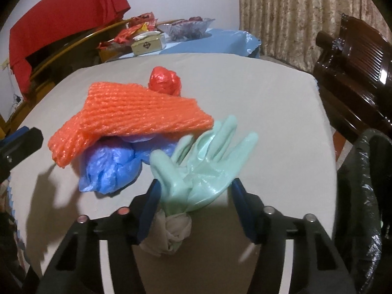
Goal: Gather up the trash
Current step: 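Grasp the orange foam net with the left gripper while the right gripper holds the glove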
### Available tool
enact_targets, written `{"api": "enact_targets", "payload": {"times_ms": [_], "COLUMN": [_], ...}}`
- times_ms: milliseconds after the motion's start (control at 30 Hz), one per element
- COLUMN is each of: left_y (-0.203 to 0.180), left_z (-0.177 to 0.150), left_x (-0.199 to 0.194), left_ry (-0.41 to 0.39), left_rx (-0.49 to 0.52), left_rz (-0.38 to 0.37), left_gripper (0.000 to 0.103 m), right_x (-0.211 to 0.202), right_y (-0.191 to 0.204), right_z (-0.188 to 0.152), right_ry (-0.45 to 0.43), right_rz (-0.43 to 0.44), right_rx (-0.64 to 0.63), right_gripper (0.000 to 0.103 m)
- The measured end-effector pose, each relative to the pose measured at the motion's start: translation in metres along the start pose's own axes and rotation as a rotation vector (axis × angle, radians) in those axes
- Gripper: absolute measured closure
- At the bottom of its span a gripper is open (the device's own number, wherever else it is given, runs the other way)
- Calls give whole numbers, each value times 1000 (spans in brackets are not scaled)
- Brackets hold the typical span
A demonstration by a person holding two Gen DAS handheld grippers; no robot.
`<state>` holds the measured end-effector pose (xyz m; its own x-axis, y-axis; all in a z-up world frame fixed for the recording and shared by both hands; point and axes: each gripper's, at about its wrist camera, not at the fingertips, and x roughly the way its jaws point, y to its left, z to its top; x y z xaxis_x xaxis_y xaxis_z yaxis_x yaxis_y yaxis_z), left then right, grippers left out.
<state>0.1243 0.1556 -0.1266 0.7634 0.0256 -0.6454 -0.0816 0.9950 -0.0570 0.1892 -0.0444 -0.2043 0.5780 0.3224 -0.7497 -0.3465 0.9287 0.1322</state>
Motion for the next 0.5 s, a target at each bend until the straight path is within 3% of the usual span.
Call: {"api": "enact_targets", "payload": {"times_ms": [167, 500], "left_y": [-7, -23], "left_z": [3, 15], "left_x": [-1, 3], "left_ry": [-4, -17], "left_rx": [2, 12], "left_rz": [-11, -49], "left_gripper": [9, 9], "right_x": [-6, -27], "right_y": [-5, -24], "right_z": [2, 12], "right_ry": [4, -29], "right_rz": [49, -19], "right_rx": [16, 55], "right_gripper": [77, 83]}}
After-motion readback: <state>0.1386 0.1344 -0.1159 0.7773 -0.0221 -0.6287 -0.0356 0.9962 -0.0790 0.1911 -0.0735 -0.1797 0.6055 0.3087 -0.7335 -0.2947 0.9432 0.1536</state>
